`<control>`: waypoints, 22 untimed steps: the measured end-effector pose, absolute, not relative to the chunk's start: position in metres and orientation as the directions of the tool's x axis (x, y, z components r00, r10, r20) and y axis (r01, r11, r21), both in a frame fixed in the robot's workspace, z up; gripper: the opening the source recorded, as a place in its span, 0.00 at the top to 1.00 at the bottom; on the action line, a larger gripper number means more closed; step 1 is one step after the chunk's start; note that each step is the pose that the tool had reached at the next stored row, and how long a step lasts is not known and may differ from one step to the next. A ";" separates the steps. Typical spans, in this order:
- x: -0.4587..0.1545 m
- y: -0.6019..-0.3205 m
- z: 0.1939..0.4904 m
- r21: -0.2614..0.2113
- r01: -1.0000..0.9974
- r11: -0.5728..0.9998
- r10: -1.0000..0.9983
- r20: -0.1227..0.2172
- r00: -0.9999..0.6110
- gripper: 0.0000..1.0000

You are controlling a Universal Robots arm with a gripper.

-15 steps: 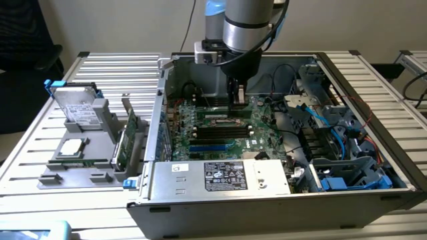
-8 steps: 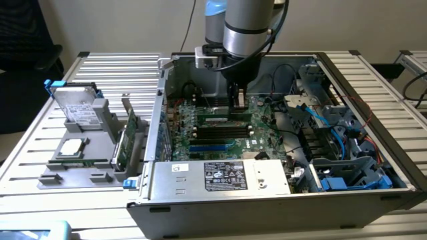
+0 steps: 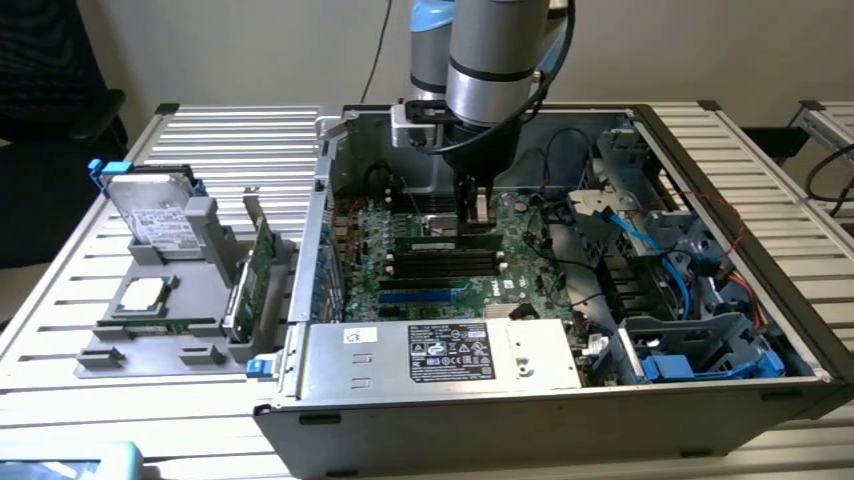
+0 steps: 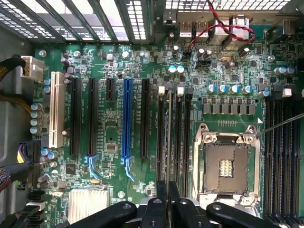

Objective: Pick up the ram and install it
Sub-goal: 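Insert the ram into the slot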

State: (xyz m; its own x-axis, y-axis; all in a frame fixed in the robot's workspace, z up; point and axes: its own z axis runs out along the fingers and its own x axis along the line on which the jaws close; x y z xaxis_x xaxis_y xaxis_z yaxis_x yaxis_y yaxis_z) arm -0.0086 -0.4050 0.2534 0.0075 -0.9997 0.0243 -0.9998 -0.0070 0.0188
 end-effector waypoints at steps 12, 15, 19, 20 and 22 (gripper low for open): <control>-0.009 -0.406 0.247 0.019 -0.999 -0.033 -0.999 0.034 0.034 0.87; -0.009 -0.406 0.246 0.019 -0.999 -0.037 -0.999 0.036 0.038 0.87; -0.009 -0.406 0.243 0.019 -0.999 -0.032 -0.999 0.036 0.032 0.87; -0.009 -0.405 0.243 0.019 -0.999 -0.031 -0.999 0.036 0.031 0.87; -0.009 -0.405 0.242 0.019 -0.999 -0.028 -0.999 0.036 0.028 0.87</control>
